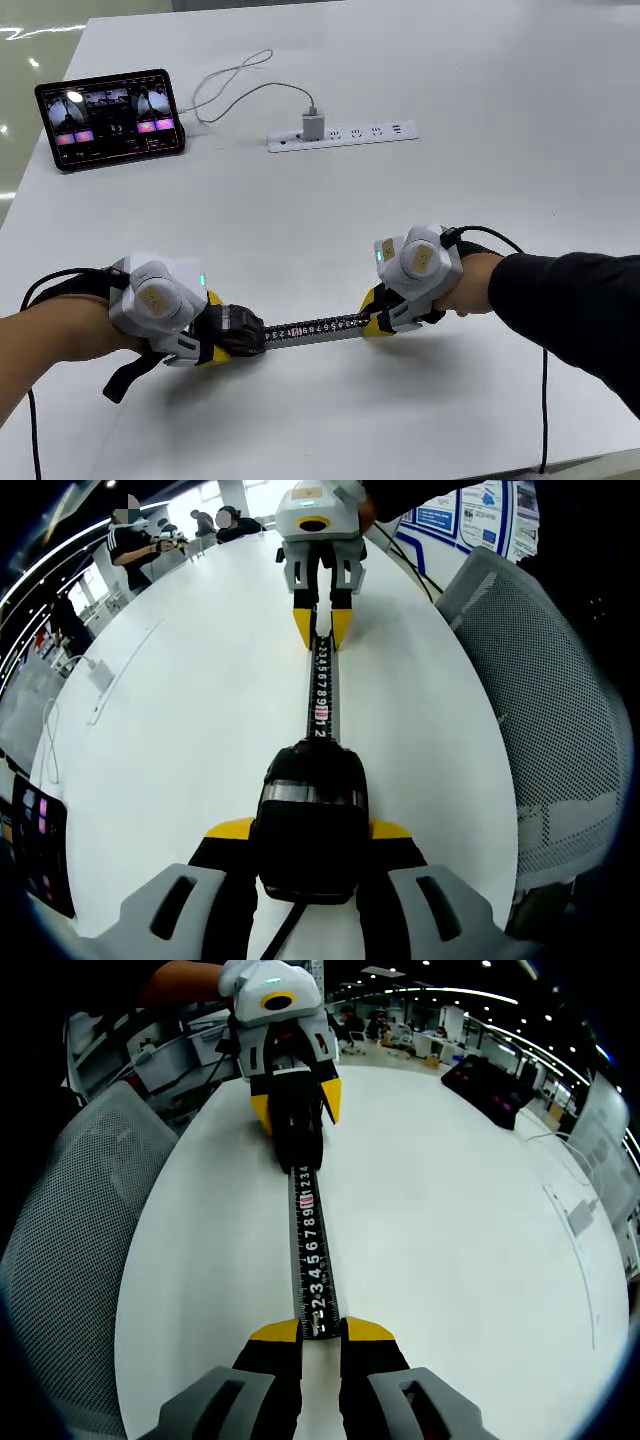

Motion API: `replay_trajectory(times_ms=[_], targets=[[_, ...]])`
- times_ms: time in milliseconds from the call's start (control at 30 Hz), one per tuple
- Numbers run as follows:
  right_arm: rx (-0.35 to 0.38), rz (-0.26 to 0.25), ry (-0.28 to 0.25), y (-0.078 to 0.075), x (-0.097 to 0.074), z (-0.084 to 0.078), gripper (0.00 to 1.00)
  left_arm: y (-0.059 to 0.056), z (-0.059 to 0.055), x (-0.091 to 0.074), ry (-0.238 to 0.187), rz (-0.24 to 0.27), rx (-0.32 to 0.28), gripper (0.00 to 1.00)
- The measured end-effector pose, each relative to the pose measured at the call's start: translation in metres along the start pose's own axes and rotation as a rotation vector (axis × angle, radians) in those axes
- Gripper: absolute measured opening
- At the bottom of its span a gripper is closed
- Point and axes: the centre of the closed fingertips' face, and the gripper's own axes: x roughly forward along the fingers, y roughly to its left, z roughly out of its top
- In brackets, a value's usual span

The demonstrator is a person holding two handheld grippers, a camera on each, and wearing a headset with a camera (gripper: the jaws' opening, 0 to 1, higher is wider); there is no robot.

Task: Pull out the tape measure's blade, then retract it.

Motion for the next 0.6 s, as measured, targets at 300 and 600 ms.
replay_trajectory(times_ms=[300, 600], targets=[[0.003, 0.004, 0.0, 0.0001, -0.0008, -0.0015, 0.1, -0.0004, -0.001, -0.0006, -0.003, 0.001, -0.005, 0.33], [0.009, 0.005, -0.002, 0.0002, -0.0007, -0.0017, 0.1, 0.0001, -0.0028, -0.0011, -0.006, 0.002, -0.008, 0.33]])
